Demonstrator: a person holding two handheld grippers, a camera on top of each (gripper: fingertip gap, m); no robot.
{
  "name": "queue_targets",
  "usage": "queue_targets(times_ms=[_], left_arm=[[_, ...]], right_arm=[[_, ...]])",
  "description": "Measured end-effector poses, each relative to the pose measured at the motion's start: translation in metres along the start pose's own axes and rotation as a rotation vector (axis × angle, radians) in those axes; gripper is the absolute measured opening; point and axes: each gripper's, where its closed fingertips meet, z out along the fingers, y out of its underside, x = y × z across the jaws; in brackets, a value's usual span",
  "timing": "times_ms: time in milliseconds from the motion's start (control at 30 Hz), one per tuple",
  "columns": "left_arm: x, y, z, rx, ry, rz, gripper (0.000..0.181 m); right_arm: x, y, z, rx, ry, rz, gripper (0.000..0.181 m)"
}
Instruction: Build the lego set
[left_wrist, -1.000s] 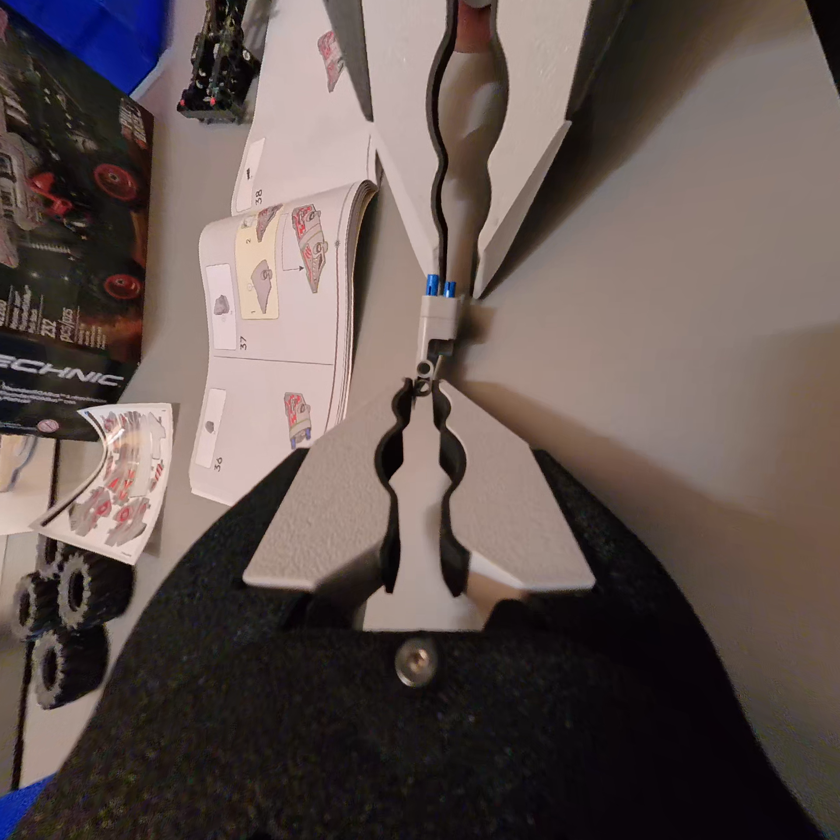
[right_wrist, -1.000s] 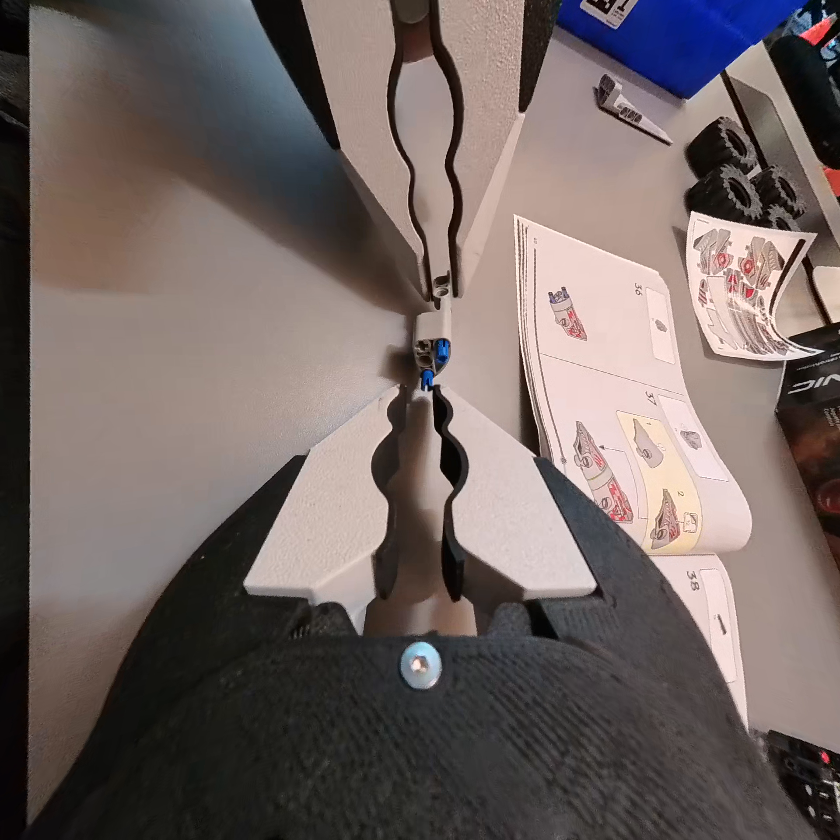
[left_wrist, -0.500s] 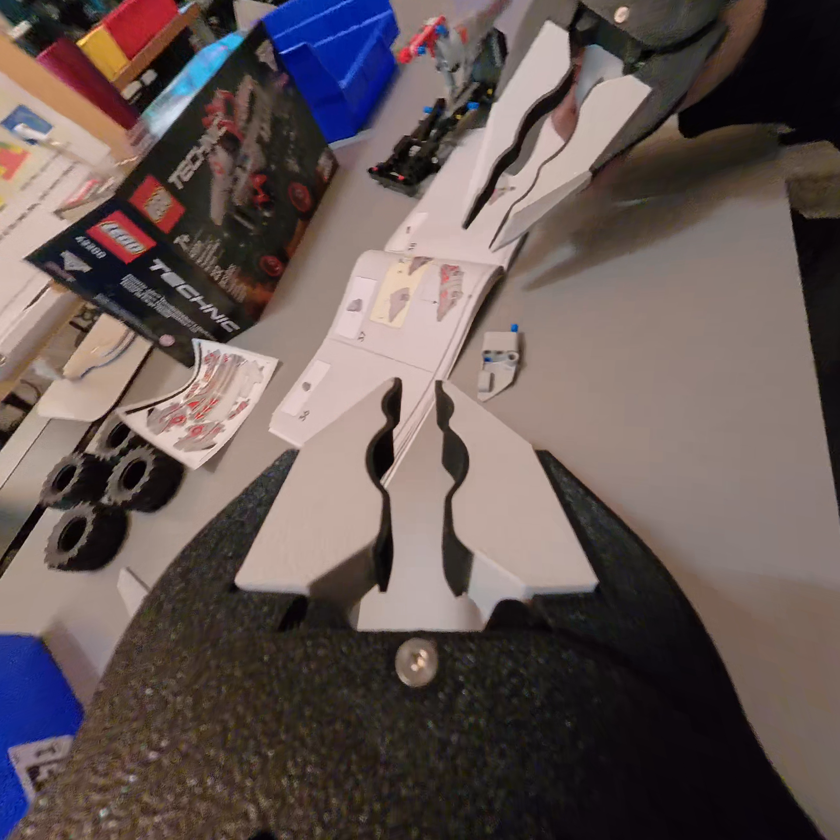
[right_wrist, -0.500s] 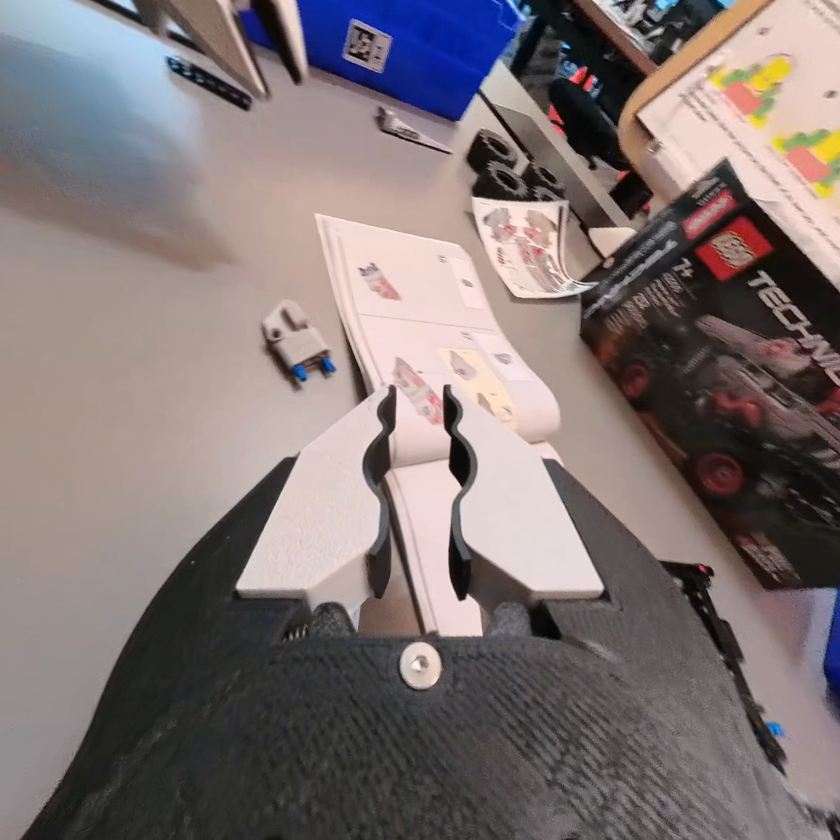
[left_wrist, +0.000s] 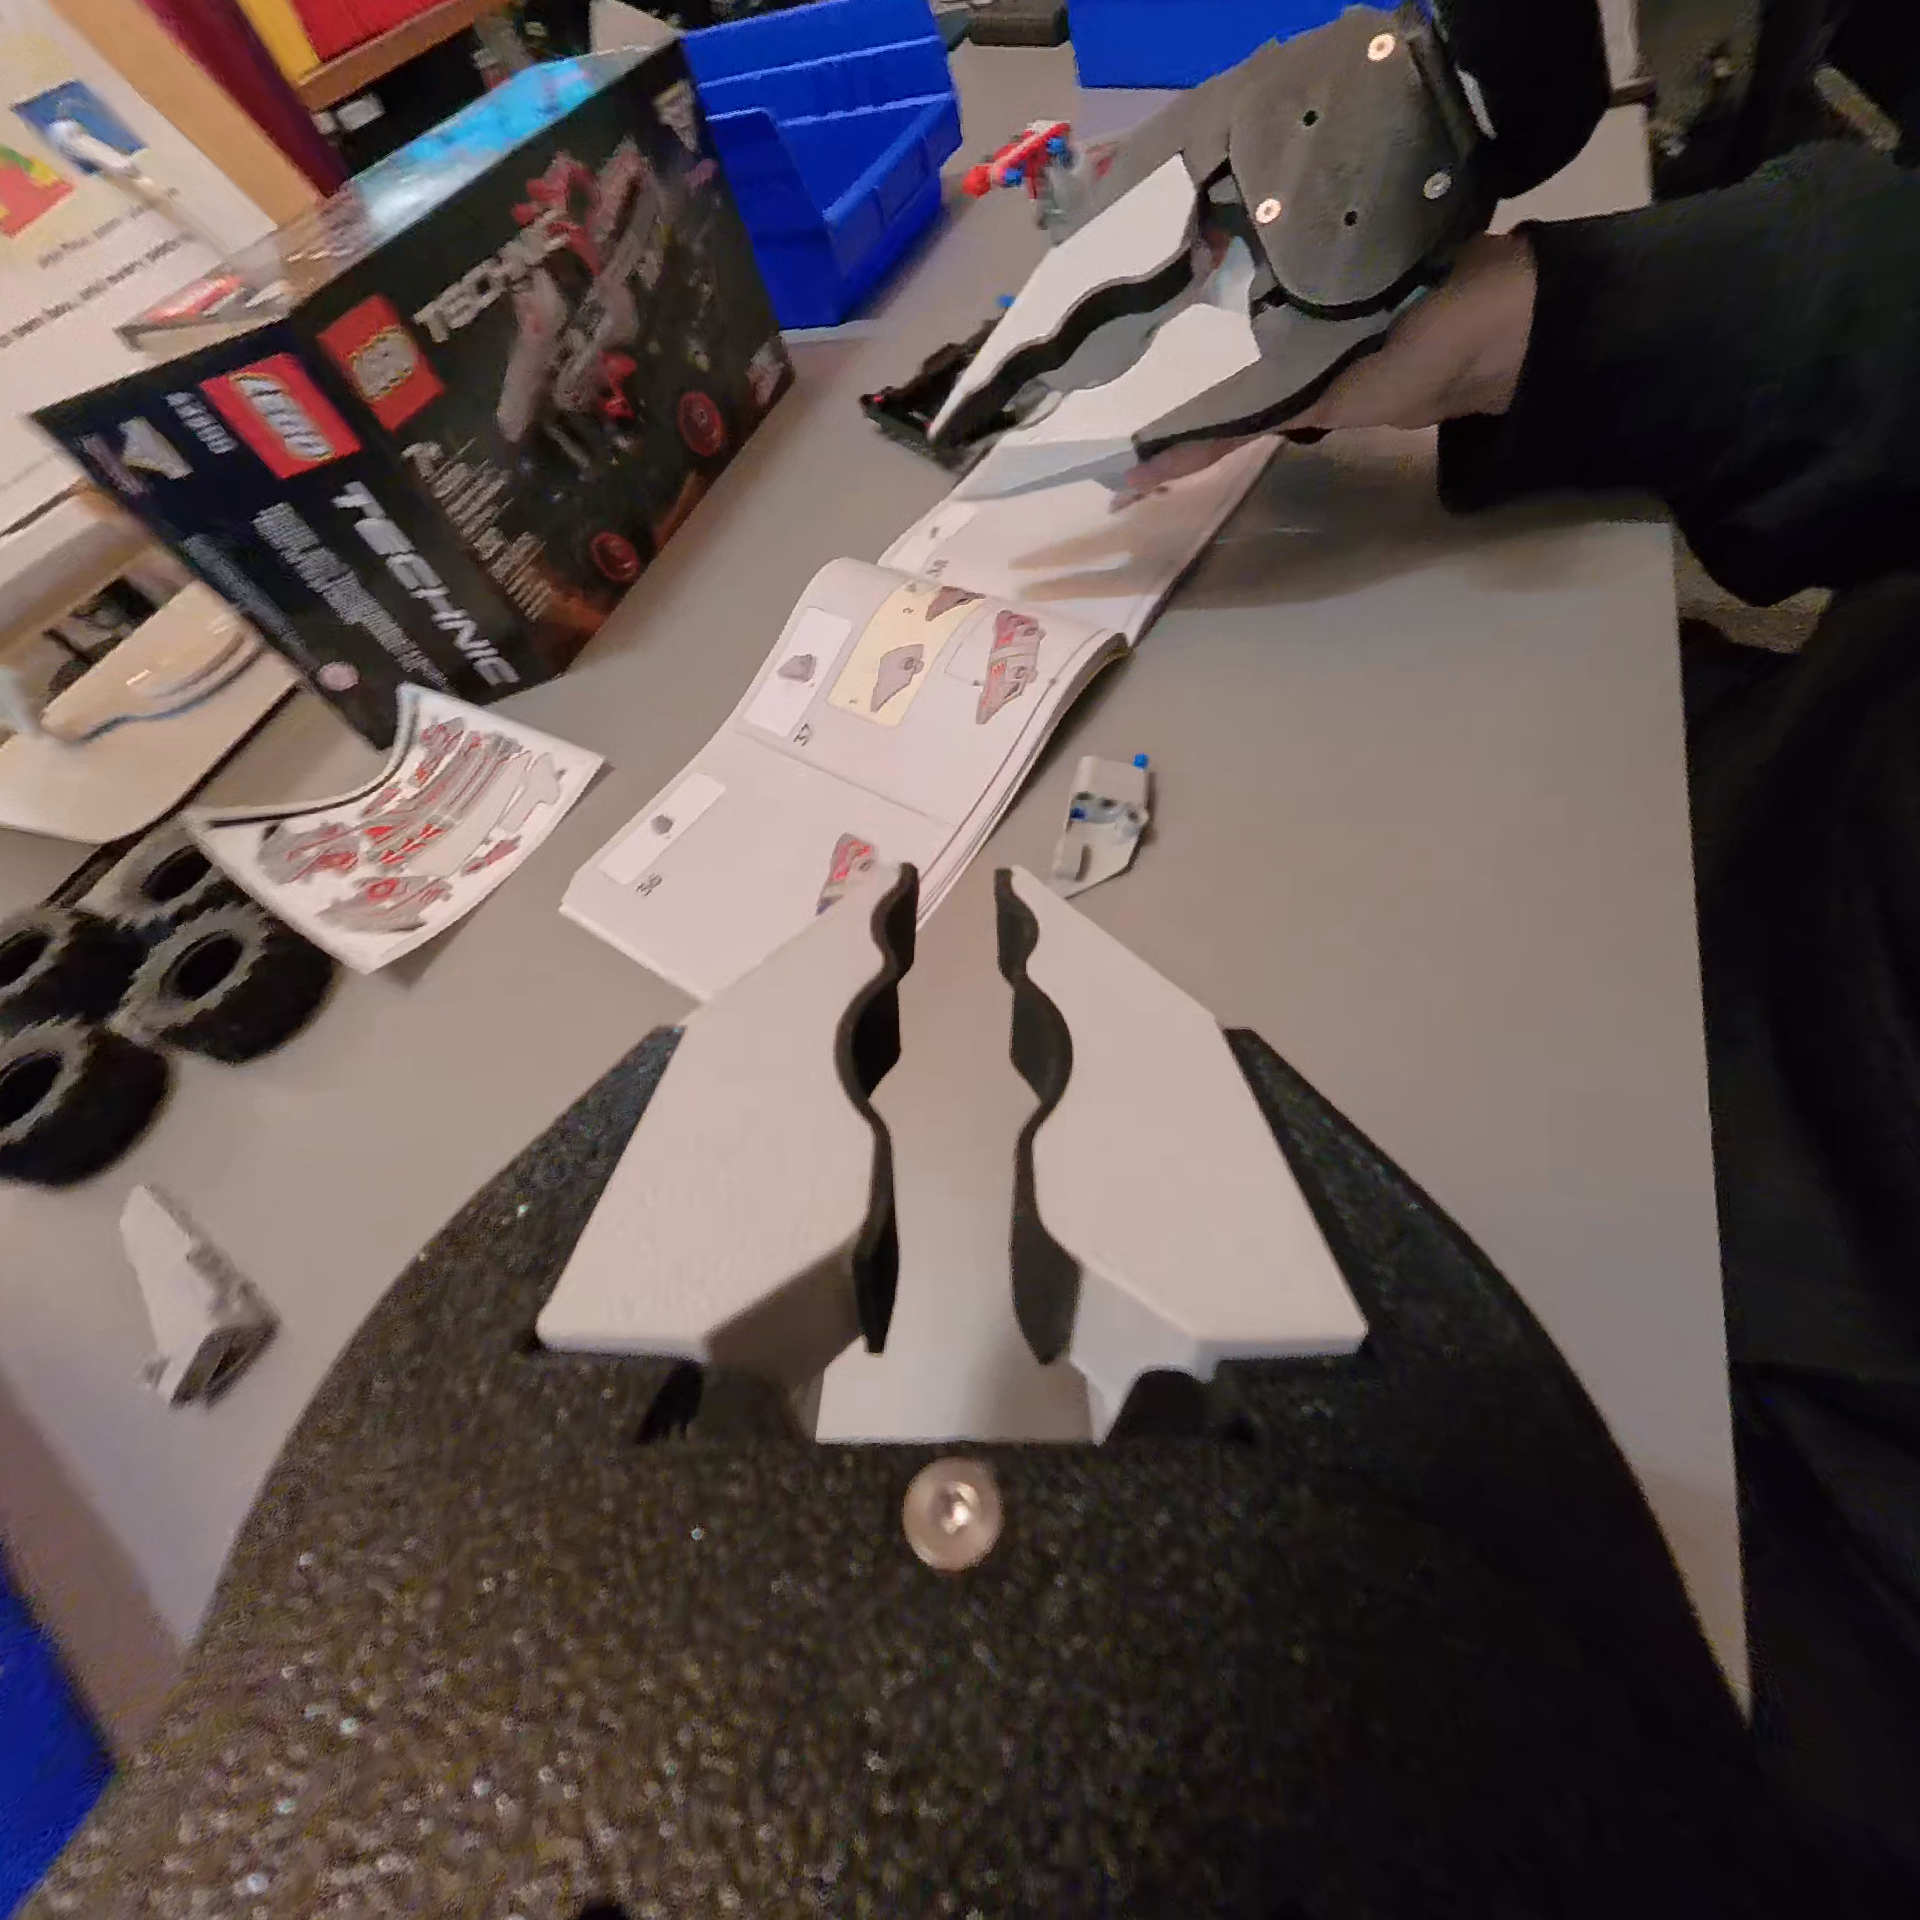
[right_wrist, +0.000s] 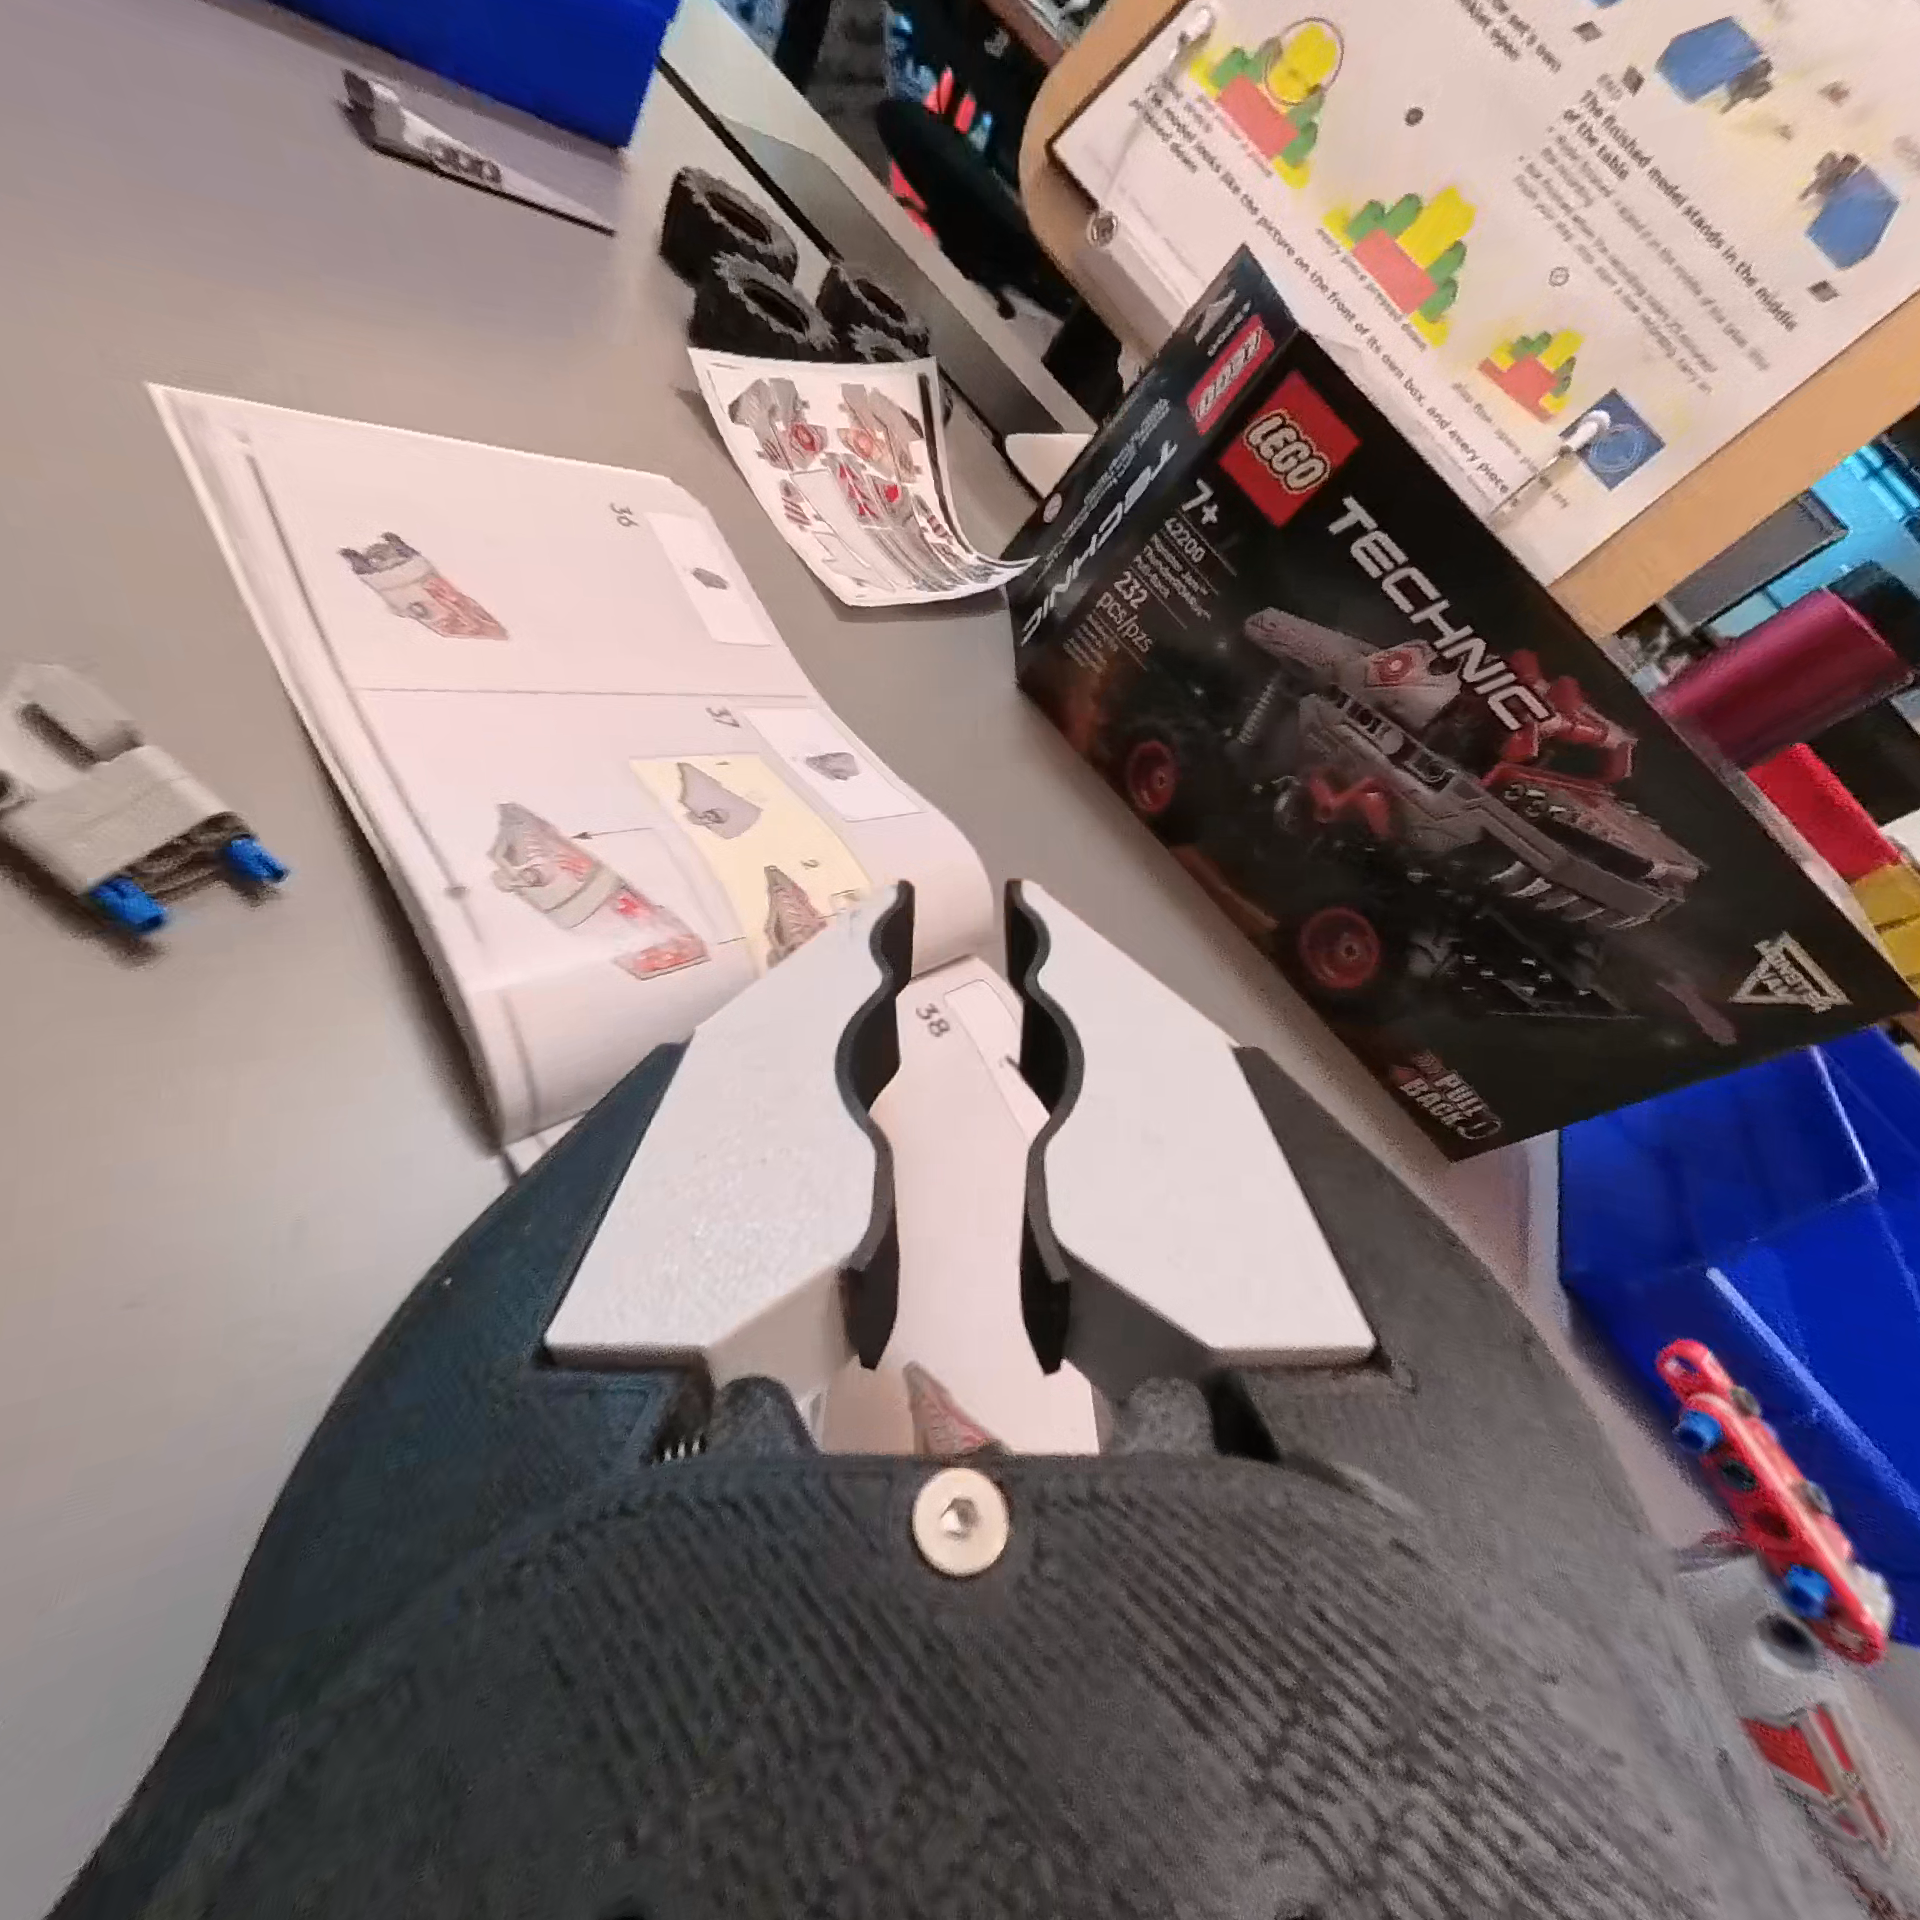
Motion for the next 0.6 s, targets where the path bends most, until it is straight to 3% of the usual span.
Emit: queue_targets(times_ms=[33, 133, 367, 467, 600], left_arm=[[-0.007, 0.001, -0.009, -0.006, -0.032, -0.010, 0.012], [-0.044, 0.000, -0.049, -0.025, -0.165, -0.039, 0.012], [-0.177, 0.015, -0.165, -0.162, -0.578, -0.185, 0.011], [-0.226, 0.037, -0.195, -0.312, -0.646, -0.232, 0.011], [-0.274, 0.093, -0.214, -0.578, -0.638, -0.376, 0.012]], right_arm=[[0.001, 0.004, 0.004, -0.030, -0.014, -0.006, 0.018], [-0.006, 0.023, 0.016, -0.154, -0.102, -0.019, 0.029], [0.034, 0.018, 0.028, -0.051, 0.152, -0.016, 0.036], [0.047, 0.017, 0.024, -0.033, 0.277, -0.087, 0.041], [0.054, 0.020, 0.017, -0.049, 0.422, -0.259, 0.042]])
